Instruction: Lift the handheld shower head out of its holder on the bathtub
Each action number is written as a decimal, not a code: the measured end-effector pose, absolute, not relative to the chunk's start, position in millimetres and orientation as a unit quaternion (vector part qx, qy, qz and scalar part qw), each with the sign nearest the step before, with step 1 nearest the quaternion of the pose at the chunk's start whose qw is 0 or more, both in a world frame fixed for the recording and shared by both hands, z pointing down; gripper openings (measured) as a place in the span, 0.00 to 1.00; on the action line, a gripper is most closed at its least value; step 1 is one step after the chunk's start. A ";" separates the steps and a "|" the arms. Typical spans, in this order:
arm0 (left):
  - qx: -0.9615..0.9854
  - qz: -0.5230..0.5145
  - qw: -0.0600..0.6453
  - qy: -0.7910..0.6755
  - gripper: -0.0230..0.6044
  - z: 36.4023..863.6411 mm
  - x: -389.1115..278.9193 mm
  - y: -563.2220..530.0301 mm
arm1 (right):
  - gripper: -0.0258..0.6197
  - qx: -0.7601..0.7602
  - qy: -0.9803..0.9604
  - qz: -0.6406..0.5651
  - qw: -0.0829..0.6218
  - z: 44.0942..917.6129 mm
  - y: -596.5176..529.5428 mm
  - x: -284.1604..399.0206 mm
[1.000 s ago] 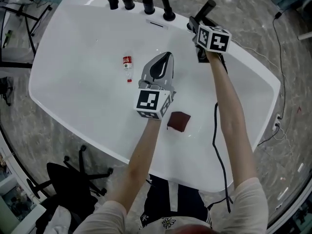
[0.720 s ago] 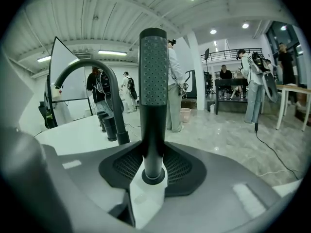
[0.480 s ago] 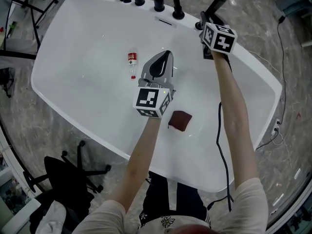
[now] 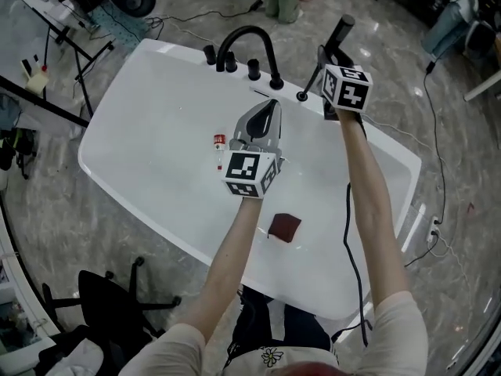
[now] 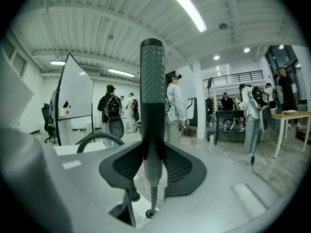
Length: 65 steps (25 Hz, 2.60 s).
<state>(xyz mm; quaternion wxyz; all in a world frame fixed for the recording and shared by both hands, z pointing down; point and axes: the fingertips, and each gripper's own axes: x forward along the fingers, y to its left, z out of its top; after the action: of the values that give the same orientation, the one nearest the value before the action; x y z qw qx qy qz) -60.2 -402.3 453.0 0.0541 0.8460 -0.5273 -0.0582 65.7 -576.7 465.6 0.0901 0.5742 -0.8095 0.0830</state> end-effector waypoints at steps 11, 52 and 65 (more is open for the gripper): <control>0.854 -0.100 0.042 -0.509 0.04 282.2 -15.4 -341.4 | 0.27 0.574 -0.818 0.044 0.001 247.9 -464.4 92.4; 0.861 -0.104 -0.066 -0.493 0.04 163.6 -43.8 -140.0 | 0.27 0.559 -0.826 -0.009 -0.071 166.8 -118.8 81.4; 0.864 -0.109 -0.065 -0.487 0.04 167.5 -31.8 -141.1 | 0.27 0.564 -0.824 -0.012 -0.060 178.7 -115.0 90.4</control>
<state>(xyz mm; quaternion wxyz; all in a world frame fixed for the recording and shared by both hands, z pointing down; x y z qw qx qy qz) -31.8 -141.1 167.5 -0.0652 0.8641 -0.4869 -0.1092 90.4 -115.0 178.7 -0.0601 0.5640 -0.8235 -0.0124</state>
